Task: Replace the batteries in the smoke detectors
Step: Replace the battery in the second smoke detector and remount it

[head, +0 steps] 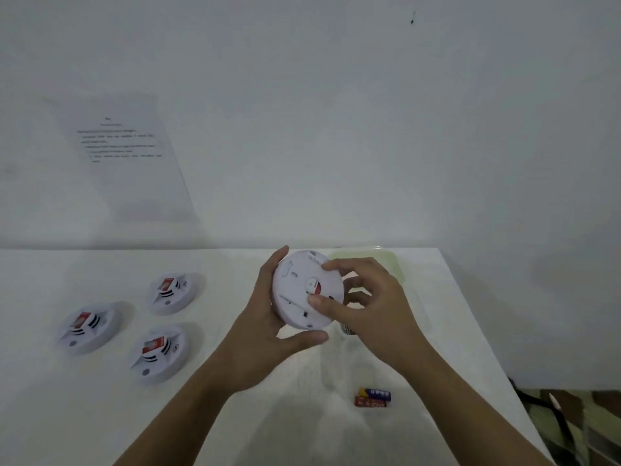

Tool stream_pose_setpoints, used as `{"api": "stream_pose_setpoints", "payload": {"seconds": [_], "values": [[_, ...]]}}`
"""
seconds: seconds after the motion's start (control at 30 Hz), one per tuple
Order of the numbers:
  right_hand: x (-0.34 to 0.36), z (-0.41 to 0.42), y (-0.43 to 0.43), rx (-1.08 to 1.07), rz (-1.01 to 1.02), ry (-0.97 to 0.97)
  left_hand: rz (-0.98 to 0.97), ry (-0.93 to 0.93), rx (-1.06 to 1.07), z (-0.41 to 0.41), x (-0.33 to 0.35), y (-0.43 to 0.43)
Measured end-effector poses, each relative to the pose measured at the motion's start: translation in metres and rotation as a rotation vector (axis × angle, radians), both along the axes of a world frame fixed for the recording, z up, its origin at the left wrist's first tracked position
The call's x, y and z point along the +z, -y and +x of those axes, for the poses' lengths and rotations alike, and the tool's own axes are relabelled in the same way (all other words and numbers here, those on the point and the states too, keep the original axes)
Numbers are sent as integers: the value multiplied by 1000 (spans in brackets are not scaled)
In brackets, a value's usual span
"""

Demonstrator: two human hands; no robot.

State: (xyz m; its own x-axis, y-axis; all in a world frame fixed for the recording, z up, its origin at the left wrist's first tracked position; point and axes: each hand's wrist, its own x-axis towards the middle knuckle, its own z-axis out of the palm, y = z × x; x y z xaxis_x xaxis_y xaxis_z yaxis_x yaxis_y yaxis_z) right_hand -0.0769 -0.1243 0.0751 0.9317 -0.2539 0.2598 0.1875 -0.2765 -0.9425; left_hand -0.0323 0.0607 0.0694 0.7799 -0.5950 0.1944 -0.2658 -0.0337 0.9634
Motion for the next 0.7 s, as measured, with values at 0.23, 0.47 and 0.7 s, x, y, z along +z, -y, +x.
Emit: {"api": "stream_pose_setpoints", "payload": {"seconds": [0.23, 0.47, 0.7], "values": [[1, -4, 12, 67, 5, -12, -2, -19, 72, -14, -3, 11], [0, -7, 13, 37, 40, -22, 7, 12, 27, -17, -5, 11], [-4, -6, 5, -41, -155, -1, 83, 64, 18, -6, -8, 15]]}}
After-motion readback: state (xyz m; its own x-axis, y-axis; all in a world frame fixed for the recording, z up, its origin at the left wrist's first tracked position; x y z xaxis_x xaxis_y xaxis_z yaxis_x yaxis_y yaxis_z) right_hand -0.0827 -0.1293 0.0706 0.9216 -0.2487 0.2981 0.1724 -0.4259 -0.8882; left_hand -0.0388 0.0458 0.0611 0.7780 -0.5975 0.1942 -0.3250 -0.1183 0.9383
